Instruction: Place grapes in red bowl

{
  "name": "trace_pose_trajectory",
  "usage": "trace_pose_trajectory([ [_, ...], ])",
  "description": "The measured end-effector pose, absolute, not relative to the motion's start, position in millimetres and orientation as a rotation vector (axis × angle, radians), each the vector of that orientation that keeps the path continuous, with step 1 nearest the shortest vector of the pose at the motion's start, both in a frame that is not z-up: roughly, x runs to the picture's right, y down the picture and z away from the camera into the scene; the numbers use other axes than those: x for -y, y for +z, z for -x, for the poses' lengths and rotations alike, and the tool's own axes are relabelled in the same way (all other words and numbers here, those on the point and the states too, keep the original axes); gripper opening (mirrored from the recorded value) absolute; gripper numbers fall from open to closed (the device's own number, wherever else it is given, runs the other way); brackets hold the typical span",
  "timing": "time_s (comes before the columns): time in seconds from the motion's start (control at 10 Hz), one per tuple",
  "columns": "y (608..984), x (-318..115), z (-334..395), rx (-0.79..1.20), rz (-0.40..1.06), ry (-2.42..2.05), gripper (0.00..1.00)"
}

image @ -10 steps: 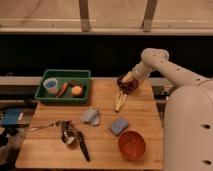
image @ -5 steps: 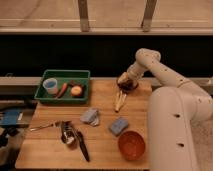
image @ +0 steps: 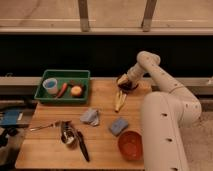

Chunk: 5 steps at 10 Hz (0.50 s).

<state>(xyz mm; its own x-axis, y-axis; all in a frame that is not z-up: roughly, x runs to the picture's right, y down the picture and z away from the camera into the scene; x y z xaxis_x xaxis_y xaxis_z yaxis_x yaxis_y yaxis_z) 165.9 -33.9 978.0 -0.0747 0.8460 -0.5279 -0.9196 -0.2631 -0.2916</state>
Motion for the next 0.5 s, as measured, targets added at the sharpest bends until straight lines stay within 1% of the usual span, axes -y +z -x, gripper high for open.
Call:
trace_pose_trajectory([
  [0.1,980.2,34.5,-166.3,-0.119,0.73,1.701,0.7],
  [0.2,981.3,35.3,-169.0,-0.087,0.731,1.717,0.66],
  [0.3,981.5,35.3,-170.9,-0.068,0.731,1.725,0.59],
  [0.5,980.3,35.7,-173.4,-0.043,0.733,1.737,0.38],
])
